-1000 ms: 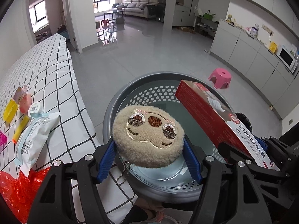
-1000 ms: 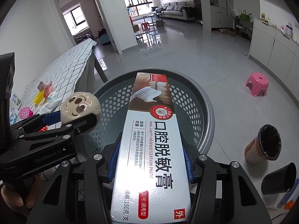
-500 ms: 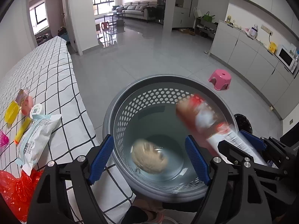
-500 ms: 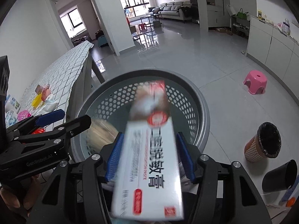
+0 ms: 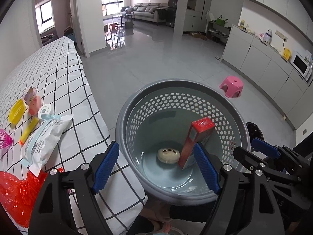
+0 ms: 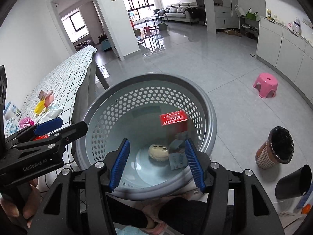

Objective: Collect trash
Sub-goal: 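Withdraw both tools from the basket back toward the table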

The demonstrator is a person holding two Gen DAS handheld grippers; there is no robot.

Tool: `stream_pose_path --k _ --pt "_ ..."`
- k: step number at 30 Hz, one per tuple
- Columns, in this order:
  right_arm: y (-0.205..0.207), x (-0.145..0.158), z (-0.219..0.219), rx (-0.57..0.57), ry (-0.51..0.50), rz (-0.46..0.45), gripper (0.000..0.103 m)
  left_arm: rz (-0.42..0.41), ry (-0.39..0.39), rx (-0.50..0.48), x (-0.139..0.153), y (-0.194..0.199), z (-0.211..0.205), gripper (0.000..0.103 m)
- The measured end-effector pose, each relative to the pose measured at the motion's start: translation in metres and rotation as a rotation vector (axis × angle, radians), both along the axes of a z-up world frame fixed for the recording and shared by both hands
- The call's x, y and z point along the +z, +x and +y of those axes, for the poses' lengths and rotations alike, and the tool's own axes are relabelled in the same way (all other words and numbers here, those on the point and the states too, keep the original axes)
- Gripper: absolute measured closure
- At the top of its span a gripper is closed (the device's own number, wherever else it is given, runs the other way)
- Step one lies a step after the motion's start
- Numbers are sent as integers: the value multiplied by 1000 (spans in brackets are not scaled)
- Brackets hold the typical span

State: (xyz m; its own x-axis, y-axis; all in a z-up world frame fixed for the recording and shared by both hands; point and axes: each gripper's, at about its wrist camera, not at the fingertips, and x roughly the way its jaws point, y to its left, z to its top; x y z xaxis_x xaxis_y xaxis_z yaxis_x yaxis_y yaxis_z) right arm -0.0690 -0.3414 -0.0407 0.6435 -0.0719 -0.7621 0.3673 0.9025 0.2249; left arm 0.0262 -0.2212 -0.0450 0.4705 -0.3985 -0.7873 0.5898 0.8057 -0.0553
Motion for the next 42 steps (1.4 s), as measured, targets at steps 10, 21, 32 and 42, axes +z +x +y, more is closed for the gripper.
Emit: stream_pose_path --k 10,21,32,42 --pt "-7 5 8 3 -14 -7 47 -12 -14 12 6 -3 13 26" --pt "-11 14 24 16 -35 -19 46 -21 -29 42 12 -7 33 26" --pt "-11 25 46 51 -69 -47 39 -41 -51 75 18 -16 58 24" --pt "5 31 77 141 -79 -62 39 -105 -71 175 37 -21 108 22"
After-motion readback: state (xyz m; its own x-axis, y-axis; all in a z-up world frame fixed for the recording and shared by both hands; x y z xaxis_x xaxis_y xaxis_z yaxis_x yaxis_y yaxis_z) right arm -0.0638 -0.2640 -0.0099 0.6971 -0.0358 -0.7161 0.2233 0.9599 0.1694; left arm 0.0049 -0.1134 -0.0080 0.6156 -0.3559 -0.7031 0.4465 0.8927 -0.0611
